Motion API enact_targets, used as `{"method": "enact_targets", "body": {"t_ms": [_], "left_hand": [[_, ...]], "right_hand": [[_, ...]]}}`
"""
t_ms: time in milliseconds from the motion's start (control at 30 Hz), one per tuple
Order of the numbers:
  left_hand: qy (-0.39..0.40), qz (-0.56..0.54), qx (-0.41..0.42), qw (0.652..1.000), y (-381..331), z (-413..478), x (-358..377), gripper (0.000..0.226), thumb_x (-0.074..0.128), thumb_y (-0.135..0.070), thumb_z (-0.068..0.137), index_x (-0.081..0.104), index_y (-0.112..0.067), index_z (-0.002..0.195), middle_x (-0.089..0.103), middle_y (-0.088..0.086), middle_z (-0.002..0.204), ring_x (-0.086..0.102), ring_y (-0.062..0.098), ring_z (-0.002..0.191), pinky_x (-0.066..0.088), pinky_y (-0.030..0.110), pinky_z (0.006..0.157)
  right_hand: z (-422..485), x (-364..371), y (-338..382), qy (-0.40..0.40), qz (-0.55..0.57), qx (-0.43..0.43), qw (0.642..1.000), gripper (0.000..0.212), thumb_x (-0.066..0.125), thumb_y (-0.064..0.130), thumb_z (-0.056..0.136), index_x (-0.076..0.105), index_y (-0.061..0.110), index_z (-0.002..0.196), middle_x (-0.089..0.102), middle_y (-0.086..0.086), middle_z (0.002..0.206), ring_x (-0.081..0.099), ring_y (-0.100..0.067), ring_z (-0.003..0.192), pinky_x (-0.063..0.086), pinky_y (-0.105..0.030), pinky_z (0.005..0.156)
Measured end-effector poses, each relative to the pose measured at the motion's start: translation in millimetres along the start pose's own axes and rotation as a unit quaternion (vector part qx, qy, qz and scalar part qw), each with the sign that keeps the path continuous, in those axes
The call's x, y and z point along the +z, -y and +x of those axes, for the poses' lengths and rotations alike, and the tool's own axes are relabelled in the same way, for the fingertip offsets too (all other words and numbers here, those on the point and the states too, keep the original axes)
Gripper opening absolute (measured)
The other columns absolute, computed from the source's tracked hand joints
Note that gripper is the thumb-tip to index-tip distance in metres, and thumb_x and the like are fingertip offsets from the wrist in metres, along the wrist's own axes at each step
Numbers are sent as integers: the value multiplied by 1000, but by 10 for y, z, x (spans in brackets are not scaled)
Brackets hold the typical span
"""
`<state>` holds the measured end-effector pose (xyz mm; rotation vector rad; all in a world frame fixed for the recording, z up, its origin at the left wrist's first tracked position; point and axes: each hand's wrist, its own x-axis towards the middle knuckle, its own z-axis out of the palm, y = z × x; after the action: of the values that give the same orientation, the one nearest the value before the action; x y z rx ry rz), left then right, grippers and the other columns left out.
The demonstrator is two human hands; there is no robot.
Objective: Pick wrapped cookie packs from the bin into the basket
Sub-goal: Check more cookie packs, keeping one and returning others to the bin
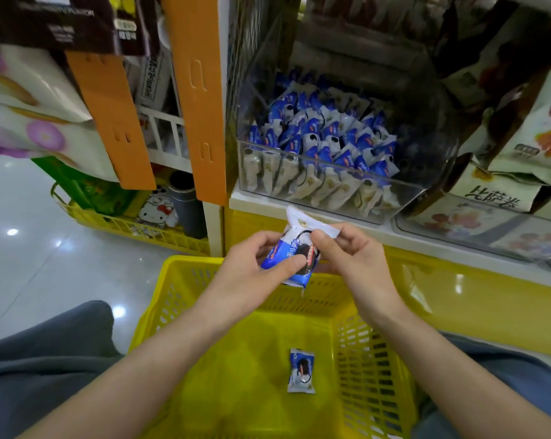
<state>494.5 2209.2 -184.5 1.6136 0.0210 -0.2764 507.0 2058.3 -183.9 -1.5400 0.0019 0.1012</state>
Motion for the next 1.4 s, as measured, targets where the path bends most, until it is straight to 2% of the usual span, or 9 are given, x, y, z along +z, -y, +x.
{"method": "enact_targets", "body": {"t_ms": [133,267,433,567,733,900,1000,1167,1400], "left_hand": [[15,17,-7,1000,-111,2,-29,21,65,-11,83,59,-11,103,68,1,97,63,4,84,50,15,75],[19,29,17,999,-291,93,-93,24,64,-11,84,56,-18,105,67,-1,104,64,7,94,50,21,86],[-23,42,32,998,-478,287,-237,29,62,-19,85,55,-15,113,66,0,109,63,9,97,51,26,87],[-51,52,29,997,-497,361,-322,28,61,-22,86,54,-19,113,64,-4,108,62,4,95,52,21,83],[-76,37,22,996,-507,417,-389,32,61,-23,86,53,-21,116,63,-6,112,61,6,100,51,27,87],[-83,15,34,996,-545,438,-472,26,62,-25,84,55,-26,109,64,-10,108,62,4,97,52,29,87],[-85,6,30,996,-551,429,-499,25,62,-25,84,54,-27,108,64,-11,107,62,3,97,52,29,87],[-85,5,26,996,-570,433,-495,28,62,-24,84,53,-27,110,63,-10,110,61,5,100,52,32,89],[-70,21,14,997,-554,451,-450,38,61,-25,85,50,-20,121,60,-3,118,56,14,111,48,40,96]], "right_hand": [[6,19,99,-11,-61,-48,997,13,57,12,86,63,15,74,70,7,65,65,-2,61,52,-15,55],[140,27,369,27,-160,-129,978,8,58,19,85,64,18,89,71,8,78,66,-3,74,52,-16,66],[727,53,744,-23,-291,-206,934,14,56,18,92,61,21,103,65,12,97,62,-2,91,48,-13,82],[1375,94,836,-30,-422,-159,892,21,55,23,92,62,15,110,60,10,95,54,2,83,38,2,70],[1884,86,772,60,-569,-23,820,33,52,33,93,63,6,109,65,-9,104,55,-13,89,40,-23,76],[2050,129,830,72,-621,41,779,57,46,47,92,65,-7,92,56,-13,66,47,-13,55,33,-22,48],[2103,193,849,67,-622,61,778,49,53,47,89,62,0,77,45,-7,56,46,-16,54,34,-19,44],[2148,281,824,54,-591,71,802,51,63,37,85,64,-8,108,65,-22,100,58,-24,84,49,-36,81],[2141,401,808,43,-525,93,845,38,66,21,84,61,-7,109,63,-21,110,61,-28,94,50,-41,89]]}}
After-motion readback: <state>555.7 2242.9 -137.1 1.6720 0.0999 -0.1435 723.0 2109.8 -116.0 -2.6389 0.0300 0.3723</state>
